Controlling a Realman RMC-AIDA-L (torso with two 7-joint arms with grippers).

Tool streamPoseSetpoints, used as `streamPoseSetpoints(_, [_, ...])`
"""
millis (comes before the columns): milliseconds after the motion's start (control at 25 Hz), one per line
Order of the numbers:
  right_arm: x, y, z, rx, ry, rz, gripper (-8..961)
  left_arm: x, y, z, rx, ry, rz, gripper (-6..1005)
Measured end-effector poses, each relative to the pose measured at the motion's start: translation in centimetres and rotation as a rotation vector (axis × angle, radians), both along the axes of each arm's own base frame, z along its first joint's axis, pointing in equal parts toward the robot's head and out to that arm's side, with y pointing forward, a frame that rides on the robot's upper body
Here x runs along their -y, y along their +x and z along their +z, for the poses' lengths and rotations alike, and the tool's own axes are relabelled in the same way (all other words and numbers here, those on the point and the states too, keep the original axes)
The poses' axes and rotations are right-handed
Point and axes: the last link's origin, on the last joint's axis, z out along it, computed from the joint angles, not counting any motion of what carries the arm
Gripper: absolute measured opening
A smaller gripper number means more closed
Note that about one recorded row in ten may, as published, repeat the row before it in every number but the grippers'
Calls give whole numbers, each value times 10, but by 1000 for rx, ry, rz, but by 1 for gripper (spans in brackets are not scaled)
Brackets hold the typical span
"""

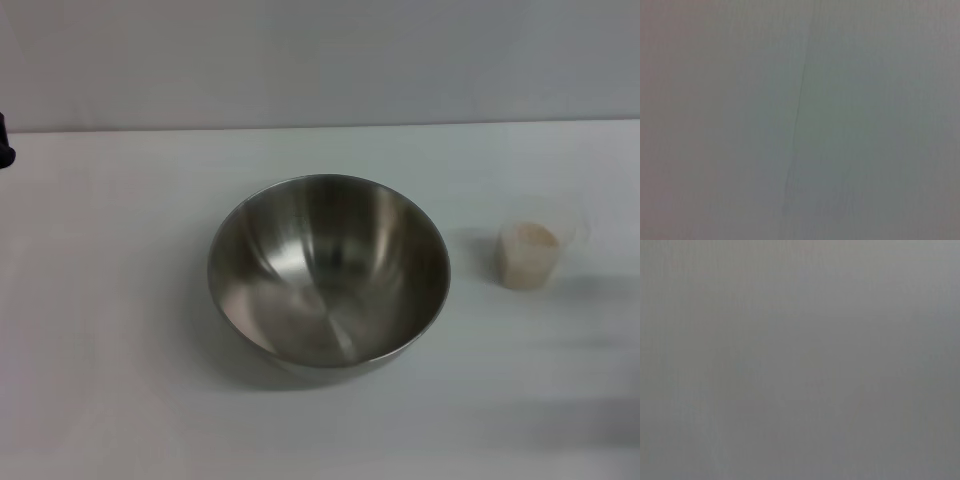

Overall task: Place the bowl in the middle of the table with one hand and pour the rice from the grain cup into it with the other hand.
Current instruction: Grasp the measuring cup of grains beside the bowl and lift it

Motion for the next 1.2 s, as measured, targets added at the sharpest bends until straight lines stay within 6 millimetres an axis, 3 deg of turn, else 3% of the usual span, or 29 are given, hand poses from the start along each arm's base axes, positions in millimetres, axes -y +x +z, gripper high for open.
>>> streamPoseSetpoints(680, [30, 10, -35, -29, -177, -34, 815, -3, 0, -3, -12, -18, 15, 208])
streamPoseSetpoints(1200, [21, 15, -54, -31, -309, -88, 816, -4, 4, -5, -7, -19, 1, 209])
